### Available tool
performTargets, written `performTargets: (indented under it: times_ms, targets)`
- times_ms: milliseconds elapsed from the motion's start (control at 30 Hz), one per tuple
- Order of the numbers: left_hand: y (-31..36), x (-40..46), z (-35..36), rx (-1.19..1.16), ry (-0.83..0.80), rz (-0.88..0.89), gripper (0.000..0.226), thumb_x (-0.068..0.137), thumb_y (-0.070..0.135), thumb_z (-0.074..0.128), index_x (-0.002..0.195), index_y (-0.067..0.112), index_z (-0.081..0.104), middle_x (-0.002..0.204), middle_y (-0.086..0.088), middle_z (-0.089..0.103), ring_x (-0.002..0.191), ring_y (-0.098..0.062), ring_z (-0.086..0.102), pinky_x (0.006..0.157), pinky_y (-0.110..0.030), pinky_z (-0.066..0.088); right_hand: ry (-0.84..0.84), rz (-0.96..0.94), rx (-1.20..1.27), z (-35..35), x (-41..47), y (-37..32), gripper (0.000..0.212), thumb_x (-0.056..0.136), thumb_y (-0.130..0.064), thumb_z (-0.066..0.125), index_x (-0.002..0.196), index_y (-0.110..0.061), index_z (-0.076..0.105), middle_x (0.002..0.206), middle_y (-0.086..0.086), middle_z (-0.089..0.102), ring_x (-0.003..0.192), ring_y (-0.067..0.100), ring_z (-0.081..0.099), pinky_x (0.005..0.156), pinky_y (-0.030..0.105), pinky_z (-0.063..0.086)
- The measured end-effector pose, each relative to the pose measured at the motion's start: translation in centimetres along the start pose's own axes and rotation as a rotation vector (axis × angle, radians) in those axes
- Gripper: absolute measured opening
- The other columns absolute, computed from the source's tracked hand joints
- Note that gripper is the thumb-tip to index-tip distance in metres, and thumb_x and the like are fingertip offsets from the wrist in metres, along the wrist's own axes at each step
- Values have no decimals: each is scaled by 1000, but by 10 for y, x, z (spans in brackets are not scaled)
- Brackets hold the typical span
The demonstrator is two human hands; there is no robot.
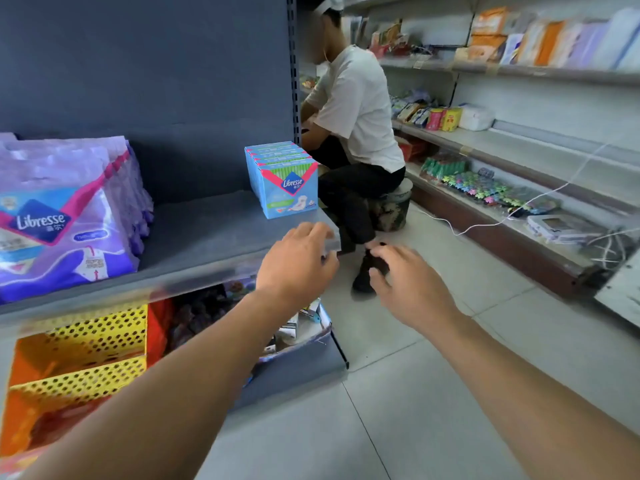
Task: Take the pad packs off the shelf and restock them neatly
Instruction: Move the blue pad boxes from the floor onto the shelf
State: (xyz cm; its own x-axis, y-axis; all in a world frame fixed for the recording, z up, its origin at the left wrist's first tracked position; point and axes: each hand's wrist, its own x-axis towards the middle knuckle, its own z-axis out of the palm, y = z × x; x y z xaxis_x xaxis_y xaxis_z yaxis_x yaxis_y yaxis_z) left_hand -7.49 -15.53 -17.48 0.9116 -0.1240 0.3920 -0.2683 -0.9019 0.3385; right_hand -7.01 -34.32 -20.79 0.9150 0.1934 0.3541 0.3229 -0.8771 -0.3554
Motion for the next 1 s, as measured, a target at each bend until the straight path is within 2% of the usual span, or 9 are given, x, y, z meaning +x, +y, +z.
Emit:
performTargets:
  times_ms: [200, 433, 600, 700, 800, 867, 1000]
  targets:
    - [91, -64, 21, 28, -278, 250, 38, 95, 43, 46, 130, 28, 46, 126, 0, 52, 116, -23, 50, 88, -37, 45, -67, 221, -126, -49, -141, 44, 39, 99, -37, 44, 135, -24, 49, 134, -6, 52, 122, 17, 46, 93, 36, 45]
    - [218, -135, 87, -56, -555, 404, 40, 94, 49, 46, 129, 31, 48, 127, 5, 54, 111, -19, 55, 88, -38, 48, -48, 566, -148, -92, -303, 108, 41, 97, -38, 46, 135, -23, 48, 135, -2, 53, 125, 20, 47, 100, 38, 43]
    - [302, -191, 152, -6, -795, 529, 40, 95, 47, 46, 130, 28, 48, 130, 1, 52, 117, -22, 53, 91, -35, 42, -36, 881, -9, -94, -410, 157, 41, 96, -32, 51, 135, -20, 50, 128, 6, 57, 118, 24, 54, 97, 40, 45]
    - [332, -229, 197, 60, -929, 570, 39, 96, 43, 45, 131, 26, 48, 131, -2, 51, 119, -24, 52, 92, -36, 41, -27, 1050, 112, -72, -460, 182, 40, 94, -31, 53, 133, -19, 50, 126, 4, 58, 113, 22, 57, 94, 36, 46]
    - [341, -256, 246, 113, -1041, 518, 36, 95, 38, 46, 129, 24, 50, 130, -3, 53, 117, -25, 53, 91, -35, 42, -26, 1216, 266, -41, -497, 206, 41, 94, -29, 56, 132, -17, 51, 116, 0, 59, 108, 21, 59, 89, 31, 45]
    - [340, -269, 283, 102, -1099, 393, 35, 94, 34, 47, 127, 21, 51, 128, -4, 55, 115, -26, 55, 88, -32, 42, -11, 1324, 366, -17, -515, 223, 39, 94, -28, 57, 130, -16, 52, 105, -4, 57, 104, 20, 59, 86, 30, 45]
    - [330, -300, 362, -18, -1166, 120, 34, 93, 30, 50, 124, 15, 52, 126, -10, 58, 113, -28, 56, 86, -29, 42, 0, 1504, 538, 33, -541, 257, 36, 95, -24, 55, 129, -13, 51, 109, 4, 63, 89, 15, 53, 75, 25, 40]
